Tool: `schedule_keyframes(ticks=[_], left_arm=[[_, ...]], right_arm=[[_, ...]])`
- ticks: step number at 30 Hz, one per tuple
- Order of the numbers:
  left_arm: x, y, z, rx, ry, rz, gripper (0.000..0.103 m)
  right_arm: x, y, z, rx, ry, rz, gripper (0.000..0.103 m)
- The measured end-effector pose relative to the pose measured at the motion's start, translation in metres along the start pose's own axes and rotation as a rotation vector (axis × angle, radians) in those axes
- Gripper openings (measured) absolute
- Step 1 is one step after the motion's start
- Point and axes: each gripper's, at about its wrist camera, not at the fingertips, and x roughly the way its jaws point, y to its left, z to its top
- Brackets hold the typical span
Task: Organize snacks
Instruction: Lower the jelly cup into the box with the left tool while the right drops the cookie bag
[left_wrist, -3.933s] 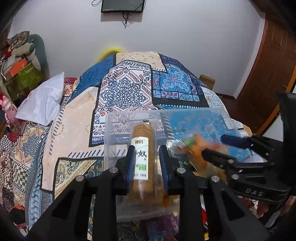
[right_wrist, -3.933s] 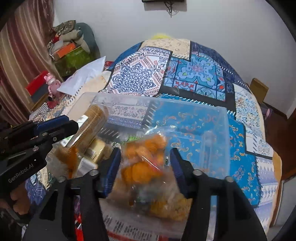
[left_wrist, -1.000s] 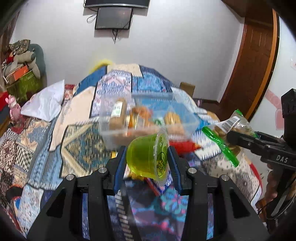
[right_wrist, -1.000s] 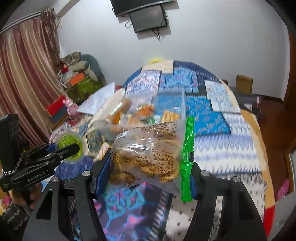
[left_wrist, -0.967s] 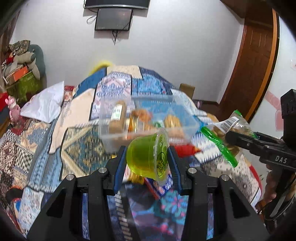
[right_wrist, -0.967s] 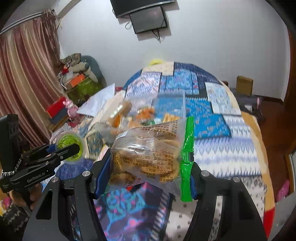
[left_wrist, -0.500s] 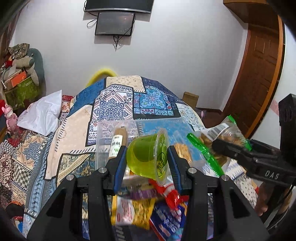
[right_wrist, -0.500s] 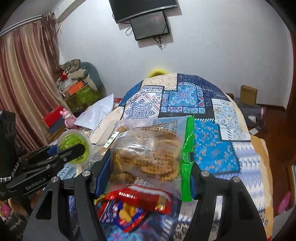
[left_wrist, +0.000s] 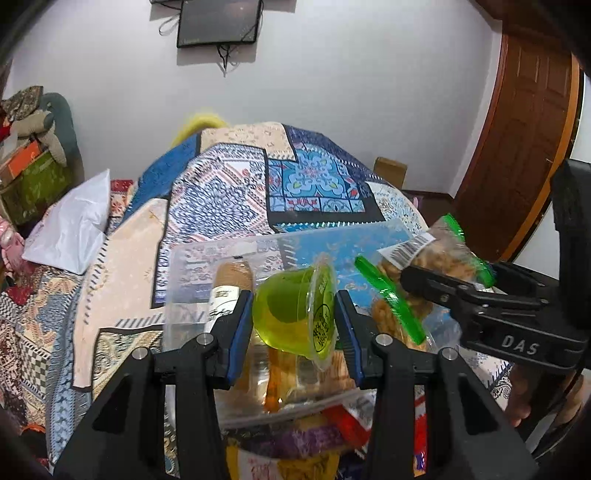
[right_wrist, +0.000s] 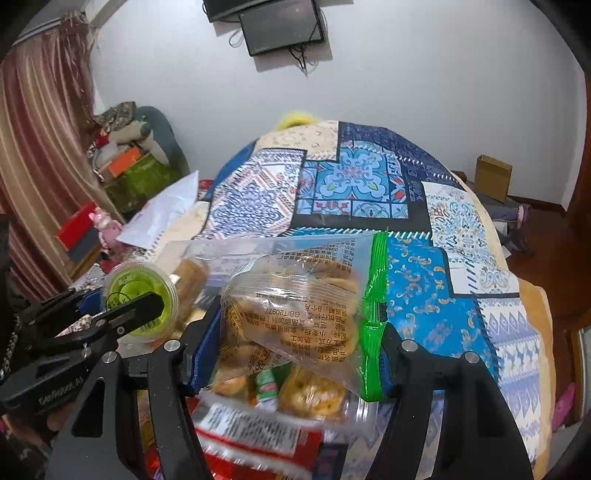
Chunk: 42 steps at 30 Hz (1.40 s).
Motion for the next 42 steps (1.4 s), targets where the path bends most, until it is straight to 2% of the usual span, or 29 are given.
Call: schedule_keyframes(ticks=[6, 12, 15, 19, 24, 27, 31, 34, 42], left_arm=[[0.022, -0.001, 0.000, 0.017, 0.025, 0.022, 0.044], [0.035, 0.005, -0.004, -0.018, 0.056, 0.016, 0.044], [0.028, 0.006, -0.003, -0.026, 0.021, 0.022, 0.045], [0.016, 0.008, 0.000, -0.029, -0.002, 0.019, 0.054], [-0.010, 0.011, 0.000, -0.033, -0.030, 0.025, 0.054], [-0.028, 0.012, -0.003, -0.021, -0.043, 0.031, 0.063], [-0.051, 0.012, -0.014, -0.006, -0.044, 0.036, 0.066], [-0.064, 0.014, -0.027, 0.001, -0.028, 0.040, 0.068], [-0.069, 0.024, -0.081, 0.011, 0.077, 0.053, 0.072]], right_arm=[[0.023, -0.003, 0.000, -0.014, 0.045, -0.010, 0.063], [0.034, 0.003, -0.005, -0.064, 0.072, -0.032, 0.066], [0.034, 0.005, -0.005, -0.073, 0.078, -0.035, 0.066], [0.026, 0.005, -0.004, -0.065, 0.073, -0.018, 0.066], [0.004, 0.005, -0.002, -0.040, 0.045, 0.006, 0.067], [-0.017, 0.007, -0.003, -0.046, 0.016, 0.014, 0.069], [-0.044, 0.016, -0.009, -0.074, -0.020, 0.009, 0.077], [-0.056, 0.022, -0.018, -0.087, -0.018, 0.020, 0.078], [-0.060, 0.037, -0.072, -0.136, 0.094, 0.026, 0.078]])
